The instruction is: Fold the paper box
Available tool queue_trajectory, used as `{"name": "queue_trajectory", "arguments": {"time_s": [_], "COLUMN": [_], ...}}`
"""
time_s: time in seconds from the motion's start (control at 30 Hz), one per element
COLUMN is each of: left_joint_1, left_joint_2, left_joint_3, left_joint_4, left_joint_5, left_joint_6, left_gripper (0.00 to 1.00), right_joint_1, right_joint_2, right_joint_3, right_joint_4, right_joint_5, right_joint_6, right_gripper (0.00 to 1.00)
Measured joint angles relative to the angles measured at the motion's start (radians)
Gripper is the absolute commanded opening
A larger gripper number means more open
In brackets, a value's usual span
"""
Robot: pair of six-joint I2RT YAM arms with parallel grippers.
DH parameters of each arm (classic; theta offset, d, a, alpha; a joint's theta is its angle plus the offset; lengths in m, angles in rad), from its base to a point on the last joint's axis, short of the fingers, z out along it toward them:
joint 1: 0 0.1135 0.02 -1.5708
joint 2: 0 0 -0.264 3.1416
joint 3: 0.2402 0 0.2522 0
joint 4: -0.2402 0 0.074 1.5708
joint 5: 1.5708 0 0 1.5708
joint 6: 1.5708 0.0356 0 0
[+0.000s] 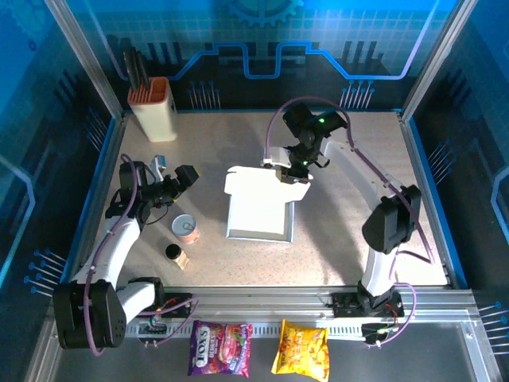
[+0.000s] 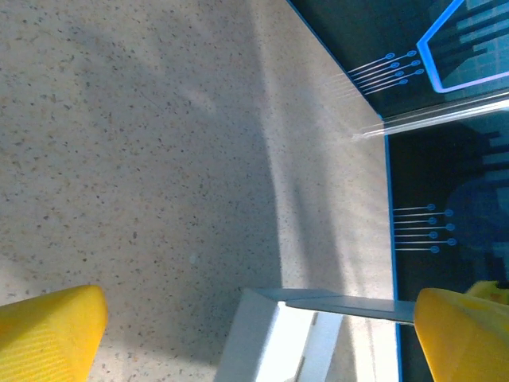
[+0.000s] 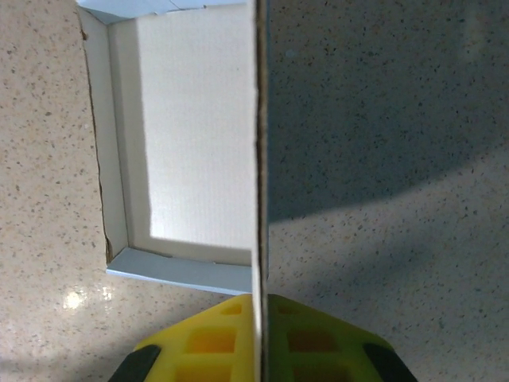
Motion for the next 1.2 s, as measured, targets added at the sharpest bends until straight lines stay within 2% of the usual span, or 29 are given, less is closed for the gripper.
{"name": "queue_trajectory", "arguments": {"time_s": [0.1, 0.33, 0.47, 0.63, 0.77, 0.93, 1.03, 1.2], "left_joint_1": [0.027, 0.157, 0.166, 0.159, 0.100, -0.037, -0.132, -0.265], "left_joint_2": [0.000, 0.021, 0.020, -0.026, -0.048, -0.056, -0.058, -0.059], "left_joint_3": [-0.032, -0.154, -0.162, -0.116, -0.009, 0.068, 0.080, 0.080], "left_joint_4": [0.042, 0.222, 0.260, 0.191, 0.079, -0.020, -0.047, -0.049], "left_joint_5": [0.040, 0.127, 0.151, 0.151, 0.103, 0.010, -0.061, -0.169], "left_joint_6": [-0.045, -0.214, -0.245, -0.181, -0.071, 0.056, 0.122, 0.217], "left_gripper": [1.00, 1.00, 1.00, 1.00, 1.00, 1.00, 1.00, 1.00], "right_joint_1": [0.013, 0.030, 0.043, 0.049, 0.050, 0.042, 0.019, -0.068], "right_joint_2": [0.071, 0.203, 0.245, 0.250, 0.249, 0.200, 0.082, -0.218], "right_joint_3": [0.081, 0.193, 0.214, 0.222, 0.223, 0.205, 0.101, -0.207], "right_joint_4": [-0.038, -0.090, -0.087, -0.084, -0.066, -0.007, 0.087, 0.325], "right_joint_5": [0.034, 0.108, 0.132, 0.140, 0.135, 0.091, 0.040, -0.039], "right_joint_6": [-0.022, -0.025, -0.016, 0.013, 0.045, 0.110, 0.181, 0.367], "right_gripper": [0.00, 0.03, 0.11, 0.24, 0.36, 0.45, 0.51, 0.58]}}
